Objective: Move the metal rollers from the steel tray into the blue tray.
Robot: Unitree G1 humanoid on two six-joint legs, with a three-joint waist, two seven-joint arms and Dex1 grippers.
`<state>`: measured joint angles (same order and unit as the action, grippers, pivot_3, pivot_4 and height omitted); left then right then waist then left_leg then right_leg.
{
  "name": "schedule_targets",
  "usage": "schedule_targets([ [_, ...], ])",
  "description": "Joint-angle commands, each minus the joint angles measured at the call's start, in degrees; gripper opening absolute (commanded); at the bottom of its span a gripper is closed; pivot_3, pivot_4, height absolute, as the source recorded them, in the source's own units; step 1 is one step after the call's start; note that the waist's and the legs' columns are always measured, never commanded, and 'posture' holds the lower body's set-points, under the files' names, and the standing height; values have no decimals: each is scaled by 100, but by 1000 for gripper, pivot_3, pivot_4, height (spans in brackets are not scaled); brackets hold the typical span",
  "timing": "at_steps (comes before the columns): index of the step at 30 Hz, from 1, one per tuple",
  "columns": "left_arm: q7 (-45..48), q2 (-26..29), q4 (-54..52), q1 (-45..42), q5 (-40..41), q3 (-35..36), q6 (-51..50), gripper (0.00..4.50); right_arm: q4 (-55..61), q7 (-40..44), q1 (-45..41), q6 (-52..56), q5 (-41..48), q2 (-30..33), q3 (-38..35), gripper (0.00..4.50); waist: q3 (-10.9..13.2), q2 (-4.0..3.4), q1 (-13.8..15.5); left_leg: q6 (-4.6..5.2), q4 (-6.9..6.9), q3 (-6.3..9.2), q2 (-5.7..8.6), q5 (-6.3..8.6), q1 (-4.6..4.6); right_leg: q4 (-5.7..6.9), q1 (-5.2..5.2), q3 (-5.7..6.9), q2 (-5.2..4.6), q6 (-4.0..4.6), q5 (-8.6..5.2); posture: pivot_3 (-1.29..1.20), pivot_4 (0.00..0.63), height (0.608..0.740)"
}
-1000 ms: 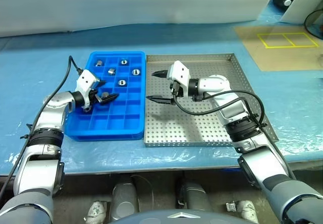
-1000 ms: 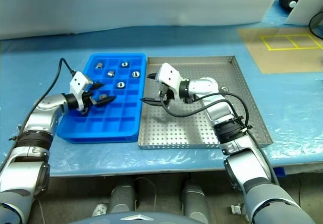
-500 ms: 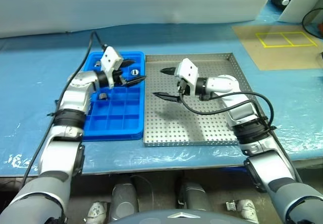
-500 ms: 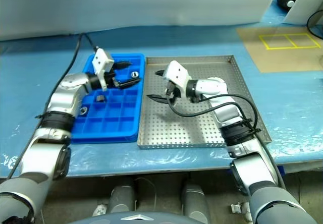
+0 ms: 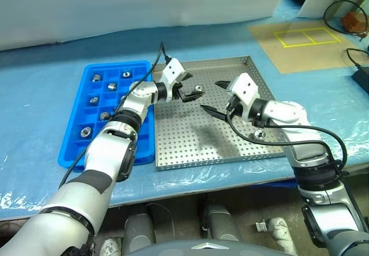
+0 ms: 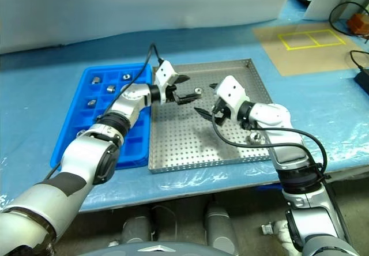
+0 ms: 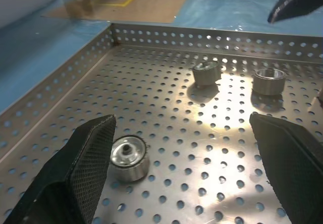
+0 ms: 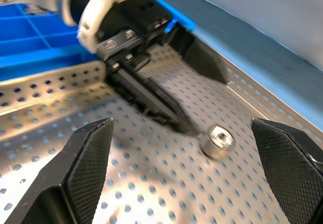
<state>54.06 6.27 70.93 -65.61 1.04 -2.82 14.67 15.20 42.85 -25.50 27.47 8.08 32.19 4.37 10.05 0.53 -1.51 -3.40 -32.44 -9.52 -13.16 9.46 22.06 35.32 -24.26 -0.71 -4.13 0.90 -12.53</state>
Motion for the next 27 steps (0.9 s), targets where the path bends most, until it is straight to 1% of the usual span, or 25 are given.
schedule_targets([
  [1,-249,-152,115,-199,-161,-25,160,4462,724,-214,304,326,137,135,-364,4500,0,0,-80,3,-1,-3,2,2,0,-4,1,-9,1,-1,0,-621,150,740],
  [4,-655,-302,266,-265,-315,-19,122,4462,1094,-366,556,611,191,206,-516,4500,0,0,-141,44,-22,-15,13,26,2,-21,4,-40,-2,-16,9,-655,150,740],
  [7,-727,-438,314,-283,-341,36,147,4462,1333,-482,687,828,235,252,-626,4500,0,0,-264,73,-42,-37,26,43,3,-45,10,-66,-4,-47,28,-674,150,740],
  [10,-1420,-515,415,-287,-548,-8,134,4462,1515,-564,809,991,256,314,-696,4500,0,0,-355,102,-69,-53,36,62,3,-55,18,-87,-12,-52,32,-687,150,740],
  [13,-1665,-523,468,-322,-553,83,59,4462,1627,-631,870,1089,301,348,-726,4500,0,0,-450,112,-75,-53,37,65,4,-59,21,-89,-13,-52,32,-693,150,740],
  [15,-1495,-569,457,-350,-457,171,88,4462,1671,-667,904,1133,329,365,-750,4500,0,0,-539,113,-74,-54,36,64,4,-60,20,-88,-11,-52,32,-693,150,740],
  [17,-927,-751,396,-345,-285,266,93,4462,1684,-703,941,1155,335,376,-763,4500,0,0,-576,124,-72,-53,36,58,6,-64,20,-87,-11,-52,32,-697,150,740],
  [19,-616,-864,364,-322,-228,306,115,4462,1711,-735,966,1179,353,385,-773,4500,0,0,-580,129,-72,-53,37,59,8,-68,20,-87,-12,-52,32,-699,150,740],
  [24,-641,-1383,400,-256,-351,220,110,4462,1874,-823,1055,1338,425,429,-841,4500,0,0,-614,140,-73,-54,39,64,13,-75,20,-87,-15,-52,32,-723,150,740],
  [27,-689,-1573,421,-233,-383,212,70,4462,2026,-877,1159,1473,462,484,-924,4500,0,0,-714,144,-74,-55,40,67,17,-79,20,-86,-16,-52,32,-743,150,740],
])
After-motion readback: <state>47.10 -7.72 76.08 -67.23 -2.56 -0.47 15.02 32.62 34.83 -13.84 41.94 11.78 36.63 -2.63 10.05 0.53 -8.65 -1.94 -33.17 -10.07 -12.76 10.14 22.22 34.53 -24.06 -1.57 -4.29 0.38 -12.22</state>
